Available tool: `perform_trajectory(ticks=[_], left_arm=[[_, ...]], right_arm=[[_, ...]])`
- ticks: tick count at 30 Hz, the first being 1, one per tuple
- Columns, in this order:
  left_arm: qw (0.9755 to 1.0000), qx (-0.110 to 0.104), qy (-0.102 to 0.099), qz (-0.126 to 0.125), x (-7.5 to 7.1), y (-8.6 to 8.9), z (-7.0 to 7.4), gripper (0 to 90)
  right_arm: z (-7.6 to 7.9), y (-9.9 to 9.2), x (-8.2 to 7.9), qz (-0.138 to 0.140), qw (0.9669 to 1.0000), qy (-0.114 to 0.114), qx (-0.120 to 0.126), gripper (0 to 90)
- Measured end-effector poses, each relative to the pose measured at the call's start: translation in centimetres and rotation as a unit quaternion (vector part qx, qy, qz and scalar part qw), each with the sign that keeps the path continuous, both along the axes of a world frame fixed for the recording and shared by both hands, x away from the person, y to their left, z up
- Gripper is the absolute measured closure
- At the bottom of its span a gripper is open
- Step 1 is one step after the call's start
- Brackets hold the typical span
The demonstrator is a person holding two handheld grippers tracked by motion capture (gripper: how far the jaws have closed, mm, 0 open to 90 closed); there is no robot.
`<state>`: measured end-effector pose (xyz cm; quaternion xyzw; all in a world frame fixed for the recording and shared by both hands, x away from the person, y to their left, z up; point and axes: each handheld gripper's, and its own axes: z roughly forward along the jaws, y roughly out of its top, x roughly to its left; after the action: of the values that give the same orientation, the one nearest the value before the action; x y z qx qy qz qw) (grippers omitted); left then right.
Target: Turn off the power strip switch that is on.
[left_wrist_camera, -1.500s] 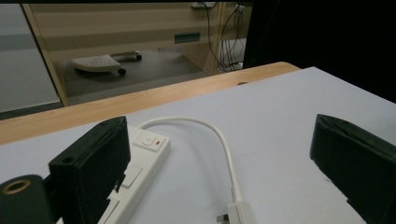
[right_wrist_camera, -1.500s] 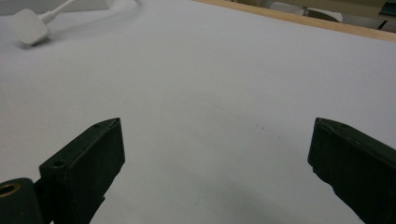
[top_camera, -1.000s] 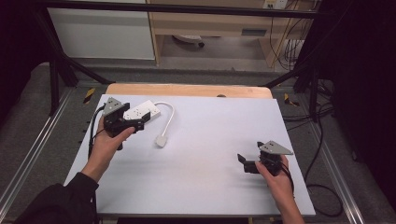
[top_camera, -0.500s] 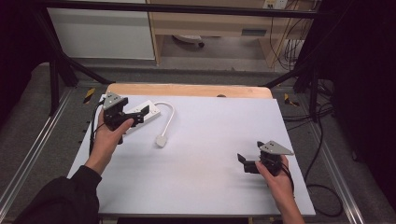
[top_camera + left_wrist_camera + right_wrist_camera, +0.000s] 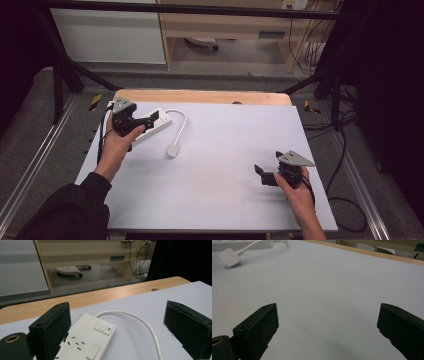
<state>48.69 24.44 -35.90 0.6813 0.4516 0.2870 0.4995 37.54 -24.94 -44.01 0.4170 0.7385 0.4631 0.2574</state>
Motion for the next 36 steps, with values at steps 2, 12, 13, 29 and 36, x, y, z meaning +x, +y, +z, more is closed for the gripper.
perform_trajectory(ticks=[2, 12, 13, 29, 36], left_arm=[[1.0000, -0.001, 0.001, 0.002, 0.2, 0.0, -0.2, 7.3], [0.9998, 0.004, 0.015, 0.011, 0.8, 0.3, -0.8, 8.2], [0.9998, 0.004, 0.016, 0.012, 0.8, 0.3, -0.9, 8.2], [0.9991, 0.009, 0.035, 0.022, 1.4, 0.4, -1.6, 15.0], [0.9988, 0.014, 0.040, 0.024, 1.5, 0.4, -1.7, 21.7]], right_arm=[[0.0, 0.0, 0.0, 0.000, 1.0000, 0.000, 0.000, 4.1], [0.0, 0.0, 0.0, 0.000, 1.0000, -0.001, 0.000, 4.1], [0.0, 0.0, 0.0, 0.000, 1.0000, 0.000, 0.000, 4.1], [0.0, -0.1, 0.0, -0.001, 1.0000, 0.000, 0.001, 4.1], [0.0, -0.1, 0.0, -0.002, 1.0000, 0.001, 0.000, 4.1]])
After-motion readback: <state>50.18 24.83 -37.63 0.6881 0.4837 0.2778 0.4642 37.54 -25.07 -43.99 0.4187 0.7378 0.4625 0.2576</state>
